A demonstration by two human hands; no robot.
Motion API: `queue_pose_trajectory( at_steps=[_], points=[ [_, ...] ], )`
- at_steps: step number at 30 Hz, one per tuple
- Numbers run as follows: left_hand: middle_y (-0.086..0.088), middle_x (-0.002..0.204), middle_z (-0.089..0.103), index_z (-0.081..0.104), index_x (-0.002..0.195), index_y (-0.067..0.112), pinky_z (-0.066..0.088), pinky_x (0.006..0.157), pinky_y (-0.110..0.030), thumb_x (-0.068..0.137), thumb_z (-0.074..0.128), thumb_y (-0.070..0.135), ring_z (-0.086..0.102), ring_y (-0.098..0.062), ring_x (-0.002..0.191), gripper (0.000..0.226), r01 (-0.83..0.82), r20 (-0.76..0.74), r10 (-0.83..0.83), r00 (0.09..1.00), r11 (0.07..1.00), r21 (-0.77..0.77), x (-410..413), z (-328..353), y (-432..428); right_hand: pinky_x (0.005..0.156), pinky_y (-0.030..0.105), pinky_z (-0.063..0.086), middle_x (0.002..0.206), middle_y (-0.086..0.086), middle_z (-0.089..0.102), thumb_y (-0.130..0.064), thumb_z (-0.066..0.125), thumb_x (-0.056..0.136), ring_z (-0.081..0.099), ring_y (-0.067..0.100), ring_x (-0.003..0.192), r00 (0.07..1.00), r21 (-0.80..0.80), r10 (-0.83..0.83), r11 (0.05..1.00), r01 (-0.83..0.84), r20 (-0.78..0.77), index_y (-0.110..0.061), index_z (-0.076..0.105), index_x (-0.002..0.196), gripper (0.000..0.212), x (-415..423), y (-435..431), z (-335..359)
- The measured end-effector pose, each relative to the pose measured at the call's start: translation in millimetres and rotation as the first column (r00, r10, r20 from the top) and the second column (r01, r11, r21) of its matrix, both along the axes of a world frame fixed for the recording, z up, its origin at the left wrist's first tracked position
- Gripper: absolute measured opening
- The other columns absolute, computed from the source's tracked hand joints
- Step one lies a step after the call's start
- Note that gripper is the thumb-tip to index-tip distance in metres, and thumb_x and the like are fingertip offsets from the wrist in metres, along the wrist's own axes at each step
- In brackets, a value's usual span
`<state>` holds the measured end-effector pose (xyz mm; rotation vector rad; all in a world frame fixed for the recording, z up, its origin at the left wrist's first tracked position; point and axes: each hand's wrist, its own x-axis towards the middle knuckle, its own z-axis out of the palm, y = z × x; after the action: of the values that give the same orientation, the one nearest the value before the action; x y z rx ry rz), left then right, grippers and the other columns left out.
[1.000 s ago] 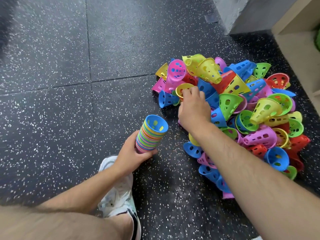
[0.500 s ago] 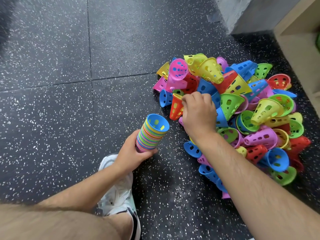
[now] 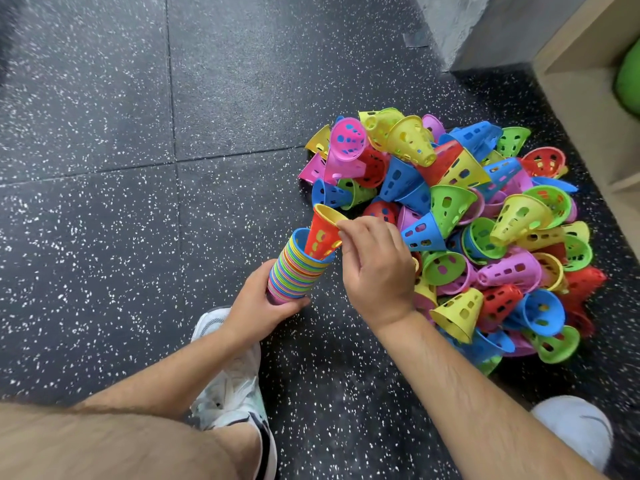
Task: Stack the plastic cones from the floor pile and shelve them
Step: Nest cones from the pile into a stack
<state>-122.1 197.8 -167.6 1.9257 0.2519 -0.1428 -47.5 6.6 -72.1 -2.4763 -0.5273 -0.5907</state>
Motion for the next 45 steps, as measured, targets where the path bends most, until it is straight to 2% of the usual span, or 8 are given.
queue_pose_trajectory(
  at_steps=[3,7,11,18,22,30,39,45],
  points=[
    [0.011,0.112,0.07,0.06,0.118,0.044,0.055,0.096,-0.046,0.07,0.092,0.04,0.068,-0.012,0.106,0.058,0.004,0.008,-0.004,1.0,1.0,0.0,0.2,0.7,-0.9,0.079,0.045,0.051,0.1,0.005,0.066,-0.014,0.064,0.096,0.061,0.029,0.09,0.994,0.027,0.077,0.997,-0.075,-0.077,-0.011,0.073,0.11,0.017,-2.6,-0.2,-7.2],
    [0.008,0.109,0.07,0.062,0.117,0.043,0.056,0.092,-0.051,0.069,0.092,0.044,0.069,-0.016,0.101,0.057,-0.02,-0.018,0.019,1.0,1.0,-0.021,-0.1,-2.2,-0.1,0.076,0.045,0.052,0.099,0.004,0.064,-0.007,0.056,0.092,0.062,0.028,0.09,0.889,0.076,0.284,0.958,-0.275,-0.359,-0.01,0.071,0.109,0.022,-3.7,0.1,-18.0],
    [0.008,0.11,0.071,0.062,0.117,0.044,0.056,0.094,-0.051,0.07,0.092,0.042,0.069,-0.016,0.102,0.056,-0.014,-0.035,0.013,0.999,0.999,-0.039,-1.0,-1.8,0.3,0.083,0.039,0.051,0.106,0.003,0.065,-0.003,0.048,0.091,0.061,0.02,0.099,0.842,0.14,0.195,0.98,-0.143,-0.503,-0.011,0.068,0.113,0.032,7.3,-2.6,-12.2],
    [0.01,0.112,0.072,0.061,0.117,0.052,0.057,0.096,-0.043,0.069,0.093,0.043,0.07,-0.012,0.104,0.058,-0.044,-0.058,0.04,0.998,0.996,-0.078,-1.1,1.3,-0.2,0.1,0.042,0.042,0.128,0.008,0.048,0.003,0.047,0.088,0.046,0.03,0.119,0.776,-0.243,-0.022,0.955,-0.17,-0.631,-0.017,0.053,0.138,0.055,64.1,14.7,-12.2],
    [0.013,0.109,0.072,0.06,0.111,0.056,0.056,0.094,-0.032,0.073,0.095,0.03,0.07,-0.008,0.101,0.058,-0.058,-0.05,0.055,0.997,0.996,-0.067,-0.3,3.6,-0.1,0.098,0.043,0.042,0.134,0.012,0.04,0.0,0.049,0.089,0.04,0.033,0.125,0.774,-0.486,-0.083,0.818,-0.307,-0.628,-0.024,0.043,0.145,0.061,87.1,33.7,-9.2],
    [0.012,0.112,0.073,0.061,0.118,0.045,0.054,0.095,-0.032,0.072,0.095,0.032,0.07,-0.009,0.104,0.059,-0.081,-0.081,0.073,0.994,0.991,-0.103,-0.9,2.5,1.0,0.095,0.04,0.045,0.13,0.012,0.048,-0.003,0.048,0.096,0.046,0.031,0.123,0.826,-0.645,-0.132,0.695,-0.317,-0.549,-0.011,0.052,0.131,0.036,105.5,42.8,-19.6],
    [0.013,0.109,0.073,0.062,0.12,0.036,0.053,0.09,-0.021,0.073,0.095,0.027,0.07,-0.007,0.101,0.058,-0.067,-0.085,0.06,0.995,0.994,-0.085,-0.3,5.9,0.6,0.085,0.043,0.05,0.116,0.014,0.057,0.008,0.051,0.09,0.057,0.033,0.11,0.852,-0.582,-0.178,0.795,-0.171,-0.493,-0.003,0.059,0.119,0.032,104.1,32.3,-9.3],
    [0.01,0.108,0.073,0.063,0.118,0.035,0.056,0.093,-0.034,0.073,0.095,0.024,0.07,-0.01,0.1,0.056,-0.065,-0.082,0.058,0.995,0.995,-0.077,-1.5,6.0,1.0,0.078,0.047,0.047,0.103,0.016,0.057,-0.021,0.063,0.095,0.055,0.037,0.099,0.901,-0.281,-0.061,0.957,-0.069,-0.43,-0.005,0.063,0.106,0.019,82.6,7.7,-0.3]
  ],
)
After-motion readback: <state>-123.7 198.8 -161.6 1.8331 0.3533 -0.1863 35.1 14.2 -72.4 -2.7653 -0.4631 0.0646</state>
